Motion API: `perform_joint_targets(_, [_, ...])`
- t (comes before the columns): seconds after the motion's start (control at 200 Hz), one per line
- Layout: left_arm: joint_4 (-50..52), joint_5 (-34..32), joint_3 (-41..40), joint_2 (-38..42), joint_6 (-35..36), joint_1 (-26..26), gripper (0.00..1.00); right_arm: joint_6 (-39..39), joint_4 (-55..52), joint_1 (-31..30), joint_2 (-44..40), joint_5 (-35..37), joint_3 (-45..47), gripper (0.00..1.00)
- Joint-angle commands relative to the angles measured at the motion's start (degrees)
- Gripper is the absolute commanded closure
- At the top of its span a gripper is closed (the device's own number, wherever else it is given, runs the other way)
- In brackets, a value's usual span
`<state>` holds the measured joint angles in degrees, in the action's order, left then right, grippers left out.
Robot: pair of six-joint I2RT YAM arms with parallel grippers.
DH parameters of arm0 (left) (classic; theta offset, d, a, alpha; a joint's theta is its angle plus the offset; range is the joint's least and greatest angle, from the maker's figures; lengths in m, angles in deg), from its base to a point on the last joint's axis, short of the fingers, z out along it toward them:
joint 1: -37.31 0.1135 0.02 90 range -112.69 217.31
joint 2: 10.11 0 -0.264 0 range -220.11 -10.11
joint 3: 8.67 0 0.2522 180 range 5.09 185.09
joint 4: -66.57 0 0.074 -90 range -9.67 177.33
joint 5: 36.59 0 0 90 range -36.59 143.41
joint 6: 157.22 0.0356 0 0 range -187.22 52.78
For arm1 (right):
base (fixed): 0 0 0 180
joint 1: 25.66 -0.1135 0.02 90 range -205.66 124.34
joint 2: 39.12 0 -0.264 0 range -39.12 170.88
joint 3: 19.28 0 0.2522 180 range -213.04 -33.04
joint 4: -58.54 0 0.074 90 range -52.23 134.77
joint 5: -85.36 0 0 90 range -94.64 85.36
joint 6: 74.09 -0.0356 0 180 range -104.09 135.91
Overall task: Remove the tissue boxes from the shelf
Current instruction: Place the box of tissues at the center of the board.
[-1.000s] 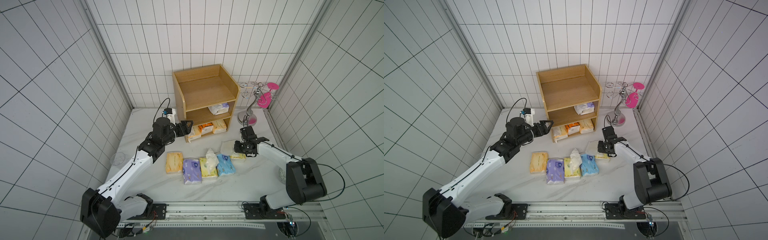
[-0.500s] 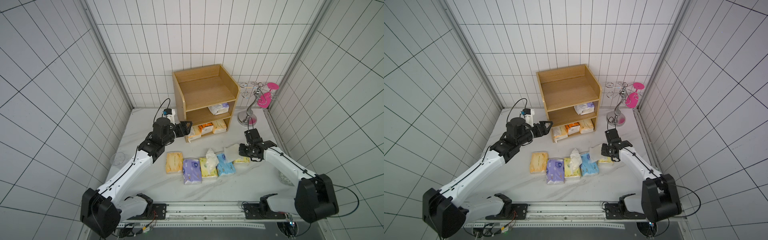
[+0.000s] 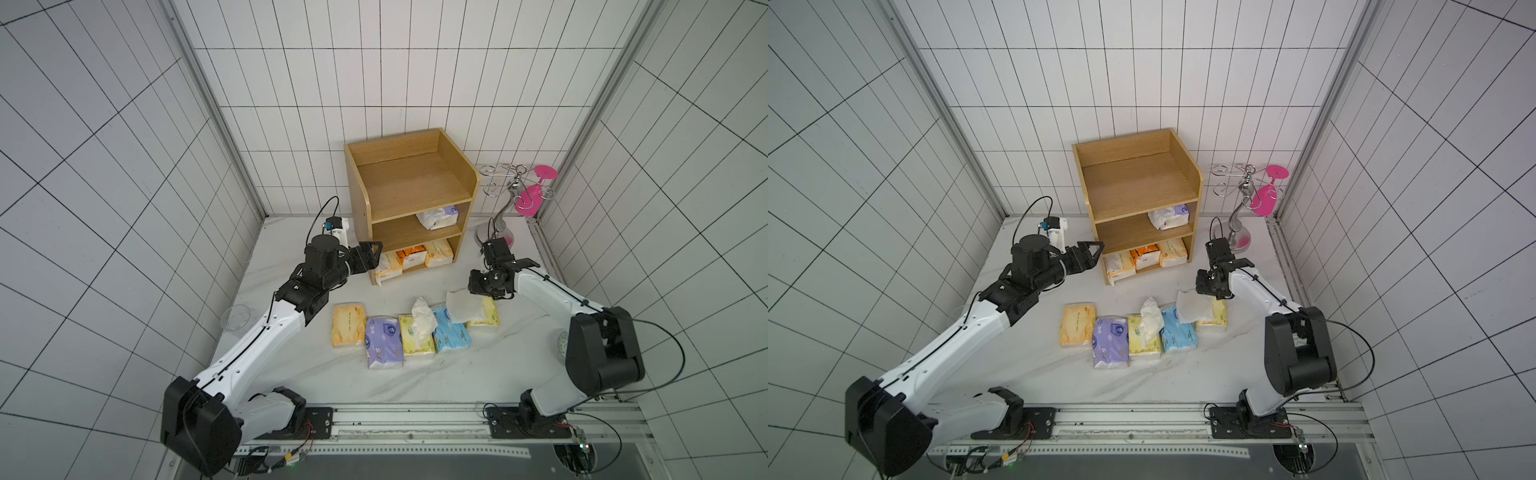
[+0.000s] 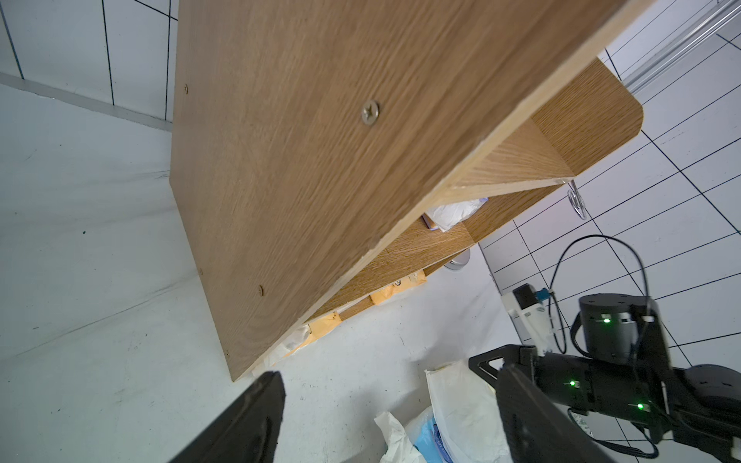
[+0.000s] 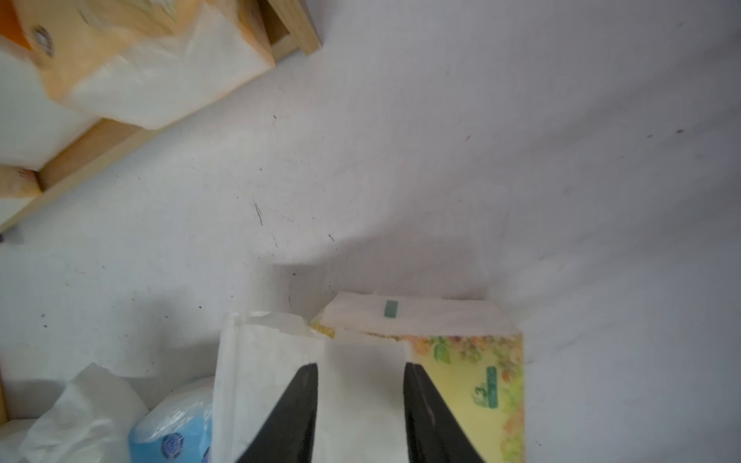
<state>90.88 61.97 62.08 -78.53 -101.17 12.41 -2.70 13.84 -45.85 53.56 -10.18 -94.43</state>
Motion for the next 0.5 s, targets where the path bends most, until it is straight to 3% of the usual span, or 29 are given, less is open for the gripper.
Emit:
perform_joint_targets(0.0, [0.4,-0.3,0.4,-0.3,1.4,0.3,0.13,-0.6,1.4,-3.2,1.8,0.0,1.5,0.61])
perform_joint_targets(0.26, [0.4,0.1,1.0,-1.0,1.7,0.4,0.13,-3.8,4.6,-5.4,-2.7,3.3,12.8,0.65])
perform_joint_targets(0.495, [0.1,0.3,1.8,-1.5,1.7,0.4,0.13,-4.3,2.8,-5.8,-10.3,5.4,17.7,0.7])
